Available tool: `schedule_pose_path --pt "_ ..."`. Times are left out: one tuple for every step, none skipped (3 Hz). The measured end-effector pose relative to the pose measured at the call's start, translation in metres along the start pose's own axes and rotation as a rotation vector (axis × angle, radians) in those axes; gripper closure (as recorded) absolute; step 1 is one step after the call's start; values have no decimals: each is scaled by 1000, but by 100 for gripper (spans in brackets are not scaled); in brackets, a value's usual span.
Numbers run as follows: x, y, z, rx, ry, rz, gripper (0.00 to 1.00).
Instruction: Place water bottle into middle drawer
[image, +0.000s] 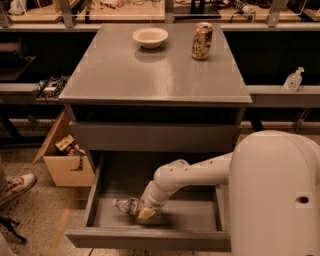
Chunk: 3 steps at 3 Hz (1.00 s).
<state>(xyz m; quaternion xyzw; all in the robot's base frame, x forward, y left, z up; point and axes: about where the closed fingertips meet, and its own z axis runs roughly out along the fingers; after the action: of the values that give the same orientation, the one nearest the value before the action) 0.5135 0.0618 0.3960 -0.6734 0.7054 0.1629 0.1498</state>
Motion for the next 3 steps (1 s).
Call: schedule_pose_path --pt "2 1 1 6 -11 15 13" --pt "9 -3 -6 32 -34 40 0" --pt "25 -9 -35 91 -32 82 0"
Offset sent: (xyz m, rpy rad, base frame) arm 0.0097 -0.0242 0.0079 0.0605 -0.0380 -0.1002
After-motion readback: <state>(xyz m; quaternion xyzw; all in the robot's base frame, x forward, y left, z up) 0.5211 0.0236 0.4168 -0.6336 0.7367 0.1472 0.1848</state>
